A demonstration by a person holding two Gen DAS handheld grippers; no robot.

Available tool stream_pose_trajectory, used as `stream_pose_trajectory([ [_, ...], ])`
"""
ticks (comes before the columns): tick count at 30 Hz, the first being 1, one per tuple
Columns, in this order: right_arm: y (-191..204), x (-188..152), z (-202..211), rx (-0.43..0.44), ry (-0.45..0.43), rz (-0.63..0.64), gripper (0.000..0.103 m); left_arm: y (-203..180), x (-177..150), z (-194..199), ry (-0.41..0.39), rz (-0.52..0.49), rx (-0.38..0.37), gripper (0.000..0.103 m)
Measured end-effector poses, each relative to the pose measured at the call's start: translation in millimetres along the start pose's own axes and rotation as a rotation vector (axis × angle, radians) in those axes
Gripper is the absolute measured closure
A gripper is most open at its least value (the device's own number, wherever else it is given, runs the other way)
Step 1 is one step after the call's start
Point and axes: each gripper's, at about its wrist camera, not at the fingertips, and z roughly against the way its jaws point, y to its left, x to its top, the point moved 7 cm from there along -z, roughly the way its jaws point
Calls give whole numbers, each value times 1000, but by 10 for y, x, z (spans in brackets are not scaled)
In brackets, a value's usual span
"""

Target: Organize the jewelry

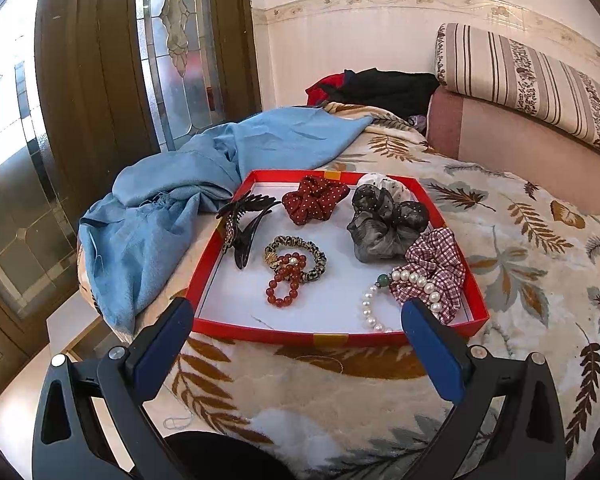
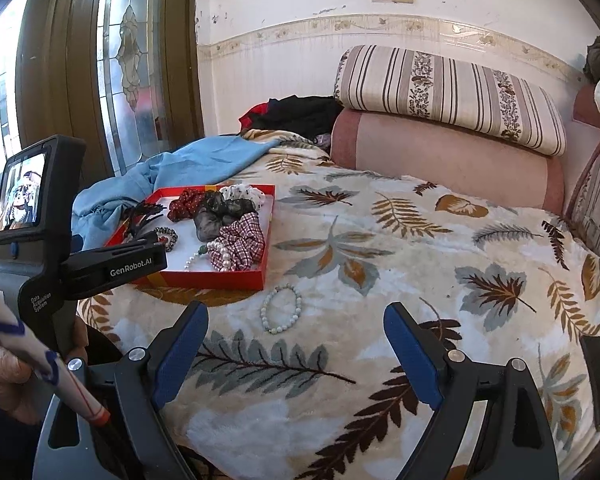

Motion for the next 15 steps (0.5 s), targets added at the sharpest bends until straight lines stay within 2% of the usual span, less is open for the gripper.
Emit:
stream_pose_trajectory([
  [15, -5, -41, -30, -6, 13, -1, 10, 6, -12, -6, -4, 0, 3, 0],
])
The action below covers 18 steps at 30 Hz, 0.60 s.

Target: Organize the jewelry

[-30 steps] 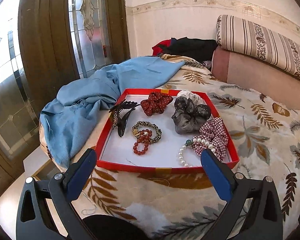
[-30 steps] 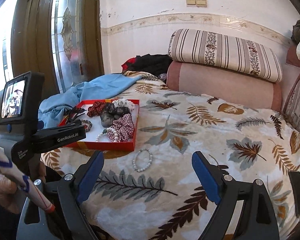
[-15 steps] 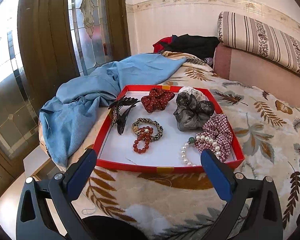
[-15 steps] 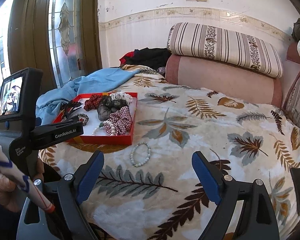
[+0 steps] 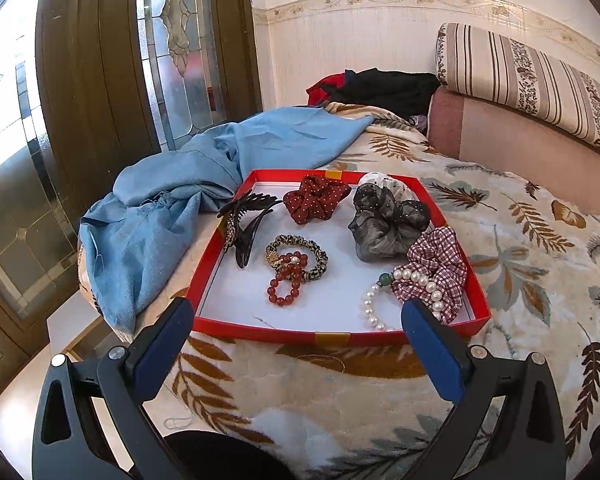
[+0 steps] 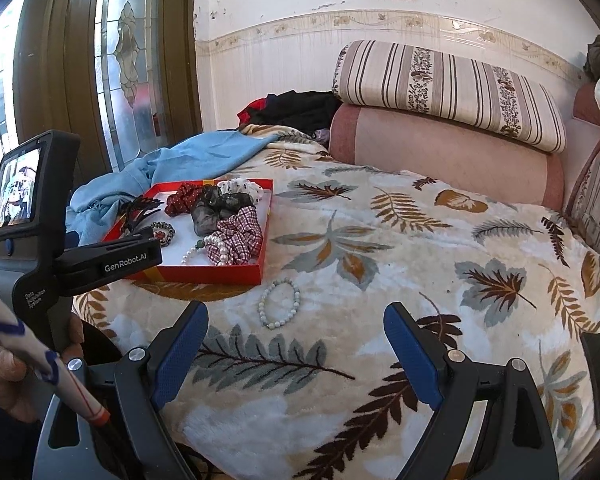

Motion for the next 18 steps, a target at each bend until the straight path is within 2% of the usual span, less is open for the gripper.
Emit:
stream_pose_trajectory([
  [18, 2, -9, -6, -2, 3, 2, 10, 4, -6, -9, 0, -4, -2, 0],
])
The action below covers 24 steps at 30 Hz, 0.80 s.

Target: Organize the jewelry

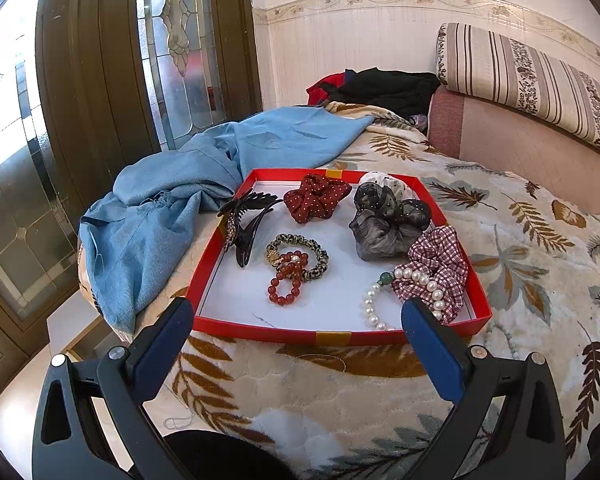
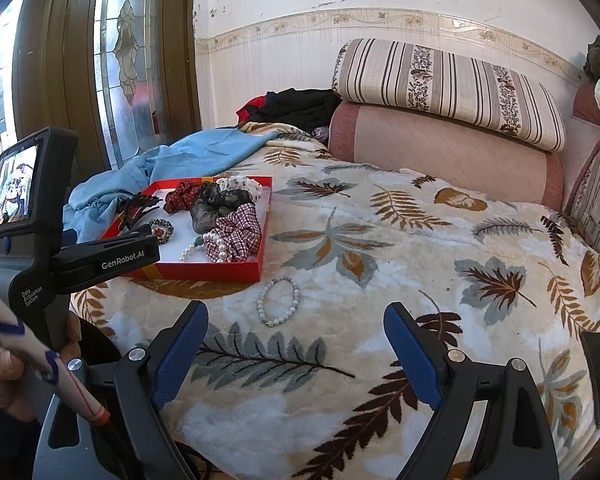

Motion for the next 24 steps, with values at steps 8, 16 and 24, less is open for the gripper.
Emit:
stream_pose_trajectory([
  [8, -5, -13, -4, -2, 1, 0, 10, 6, -10, -2, 0, 1, 3, 0],
  [16, -16, -27, -6, -3, 3, 2, 10, 7, -9, -7, 0, 0, 2, 0],
  [24, -29, -37, -1, -4, 4, 0, 10, 16, -13, -5, 1, 1, 2, 0],
])
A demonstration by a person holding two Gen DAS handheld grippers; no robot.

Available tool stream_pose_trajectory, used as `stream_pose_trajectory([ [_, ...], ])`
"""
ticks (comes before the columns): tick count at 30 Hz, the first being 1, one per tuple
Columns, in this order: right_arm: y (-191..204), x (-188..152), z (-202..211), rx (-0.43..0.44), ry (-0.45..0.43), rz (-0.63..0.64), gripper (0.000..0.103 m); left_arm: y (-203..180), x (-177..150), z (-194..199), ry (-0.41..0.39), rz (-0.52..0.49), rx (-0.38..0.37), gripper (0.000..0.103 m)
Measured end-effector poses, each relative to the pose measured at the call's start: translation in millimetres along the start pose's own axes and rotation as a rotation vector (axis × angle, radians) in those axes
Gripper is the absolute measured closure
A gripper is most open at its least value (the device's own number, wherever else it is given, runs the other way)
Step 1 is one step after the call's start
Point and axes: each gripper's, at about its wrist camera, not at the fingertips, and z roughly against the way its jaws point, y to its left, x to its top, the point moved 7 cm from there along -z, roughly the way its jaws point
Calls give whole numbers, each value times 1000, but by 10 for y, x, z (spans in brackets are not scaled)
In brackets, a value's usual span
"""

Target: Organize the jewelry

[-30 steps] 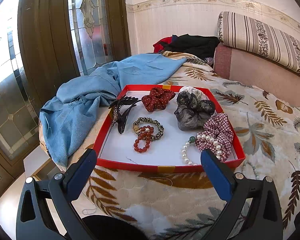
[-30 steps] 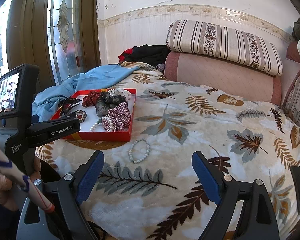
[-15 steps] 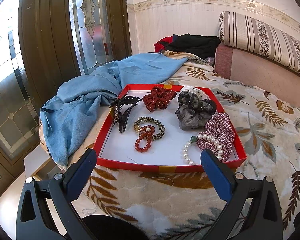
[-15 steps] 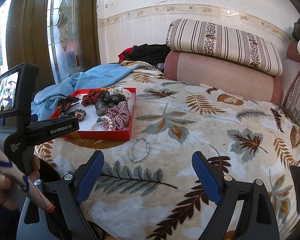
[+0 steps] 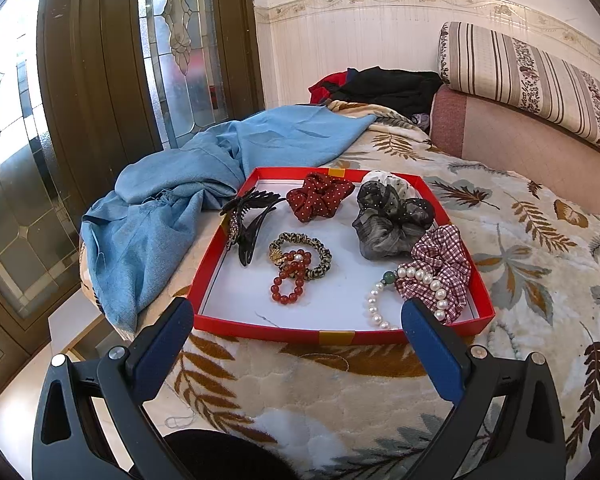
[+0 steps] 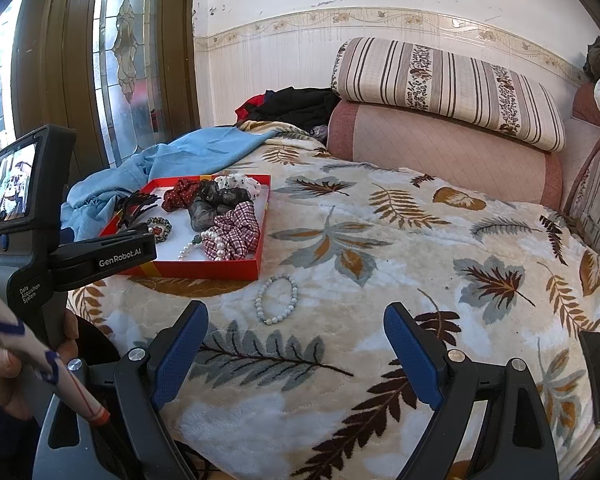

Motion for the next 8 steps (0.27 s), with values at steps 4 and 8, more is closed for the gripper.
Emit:
stream_pose_trajectory([
  [4, -40, -10, 0, 2, 2, -11, 10, -22, -36, 19, 4, -41, 27, 0],
  [8, -179, 26, 19, -24, -6, -53, 10, -167, -45, 82, 3, -90, -27, 0],
])
